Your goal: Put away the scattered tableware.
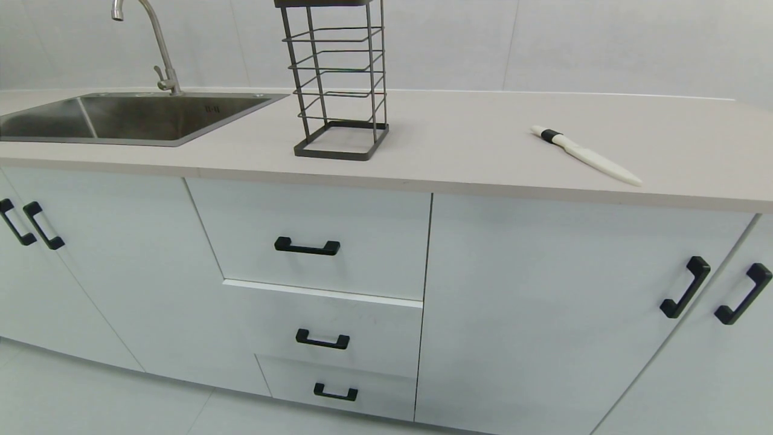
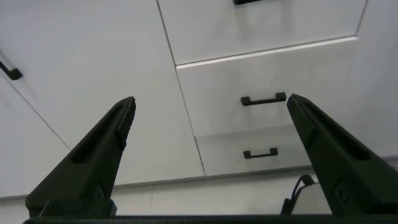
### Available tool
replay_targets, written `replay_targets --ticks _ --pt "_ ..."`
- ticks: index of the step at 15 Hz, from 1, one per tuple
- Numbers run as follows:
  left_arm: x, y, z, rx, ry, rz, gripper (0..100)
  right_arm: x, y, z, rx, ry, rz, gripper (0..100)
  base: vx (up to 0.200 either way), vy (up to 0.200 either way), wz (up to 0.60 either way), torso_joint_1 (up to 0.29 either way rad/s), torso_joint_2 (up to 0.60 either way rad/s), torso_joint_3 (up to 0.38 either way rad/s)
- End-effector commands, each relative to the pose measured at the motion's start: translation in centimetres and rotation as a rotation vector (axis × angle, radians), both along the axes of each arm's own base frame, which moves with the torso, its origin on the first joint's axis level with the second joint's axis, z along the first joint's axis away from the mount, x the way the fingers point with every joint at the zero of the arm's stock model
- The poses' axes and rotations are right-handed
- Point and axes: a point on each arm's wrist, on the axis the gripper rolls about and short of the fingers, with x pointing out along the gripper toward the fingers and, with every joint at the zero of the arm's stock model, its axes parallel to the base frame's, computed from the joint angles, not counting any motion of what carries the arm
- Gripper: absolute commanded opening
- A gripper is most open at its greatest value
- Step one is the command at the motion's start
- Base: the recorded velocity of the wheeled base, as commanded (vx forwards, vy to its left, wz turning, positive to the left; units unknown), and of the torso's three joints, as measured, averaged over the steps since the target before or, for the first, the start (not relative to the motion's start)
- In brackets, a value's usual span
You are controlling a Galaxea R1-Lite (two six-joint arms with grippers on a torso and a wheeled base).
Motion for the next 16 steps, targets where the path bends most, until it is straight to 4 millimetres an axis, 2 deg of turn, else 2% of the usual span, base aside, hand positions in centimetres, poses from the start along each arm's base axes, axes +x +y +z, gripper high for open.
replay_targets --ticks 1,5,11,15,16 --pt "-0.05 0.04 -0.08 -0.018 -0.004 0.020 100 0.01 0.00 0.00 0.000 0.001 0.001 100 0.000 0.000 0.00 0.000 0.00 0.000" --pt "-0.04 0.05 -0.58 -0.113 0.056 0.020 100 0.01 0.00 0.00 0.000 0.001 0.001 100 0.000 0.000 0.00 0.000 0.00 0.000" --pt "-0.04 0.05 -0.61 -0.130 0.060 0.023 100 0.01 0.00 0.00 0.000 0.001 0.001 100 0.000 0.000 0.00 0.000 0.00 0.000" --pt "-0.04 0.06 -0.61 -0.139 0.061 0.022 100 0.01 0.00 0.00 0.000 0.001 0.001 100 0.000 0.000 -0.60 0.004 0.00 -0.001" --pt "-0.03 0.09 -0.61 -0.150 0.062 0.034 100 0.01 0.00 0.00 0.000 0.001 0.001 100 0.000 0.000 0.00 0.000 0.00 0.000"
